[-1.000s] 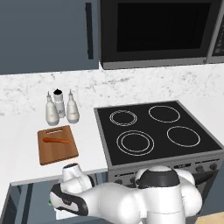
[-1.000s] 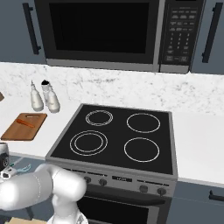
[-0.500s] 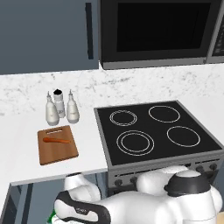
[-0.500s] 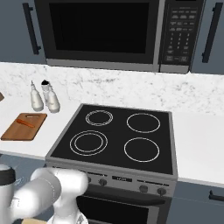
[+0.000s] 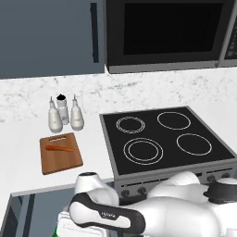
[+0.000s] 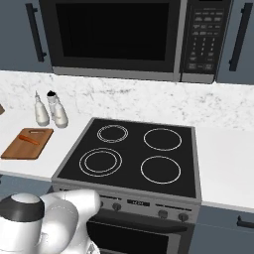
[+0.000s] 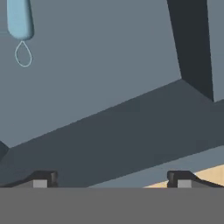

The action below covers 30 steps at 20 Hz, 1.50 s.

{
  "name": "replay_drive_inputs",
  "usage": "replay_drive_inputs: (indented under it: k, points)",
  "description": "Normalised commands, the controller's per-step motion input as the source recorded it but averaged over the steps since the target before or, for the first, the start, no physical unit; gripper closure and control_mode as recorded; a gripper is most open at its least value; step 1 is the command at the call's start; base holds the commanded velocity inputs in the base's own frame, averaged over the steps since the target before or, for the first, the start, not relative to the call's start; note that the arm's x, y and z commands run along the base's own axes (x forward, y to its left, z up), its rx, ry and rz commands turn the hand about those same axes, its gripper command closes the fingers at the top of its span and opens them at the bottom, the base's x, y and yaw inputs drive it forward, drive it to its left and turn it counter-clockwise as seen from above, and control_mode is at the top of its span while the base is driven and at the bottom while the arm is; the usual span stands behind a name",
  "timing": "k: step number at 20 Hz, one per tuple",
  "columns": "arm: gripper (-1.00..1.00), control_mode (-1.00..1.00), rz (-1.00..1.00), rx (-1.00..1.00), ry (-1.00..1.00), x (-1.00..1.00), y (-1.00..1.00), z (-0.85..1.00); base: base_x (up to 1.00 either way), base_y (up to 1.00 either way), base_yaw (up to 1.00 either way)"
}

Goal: Place the appropriate cutting tool for cutting the carrot skin on the cutting board.

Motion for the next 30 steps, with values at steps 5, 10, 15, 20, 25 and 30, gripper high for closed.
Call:
replay_drive_inputs:
  k: [5,10,15,20,25,30]
  points:
    - [-1.00,-1.00,-0.17,-0.06,0.00,0.57,0.15,0.00,0.00,0.00,0.00]
    - [-1.00,-1.00,-0.09,-0.06,0.00,0.59,0.22,-0.03,0.00,0.00,0.00]
    - [-1.00,-1.00,-0.06,-0.03,0.00,0.33,0.25,-0.02,0.00,0.00,0.00]
    - [-1.00,-1.00,-0.05,-0.02,0.00,0.11,0.15,-0.11,0.00,0.00,0.00]
    - [-1.00,-1.00,-0.04,-0.04,0.00,0.00,0.00,-0.31,0.00,0.00,0.00]
    - [-1.00,-1.00,-0.03,-0.08,-0.01,0.08,0.00,-0.28,0.00,0.00,0.00]
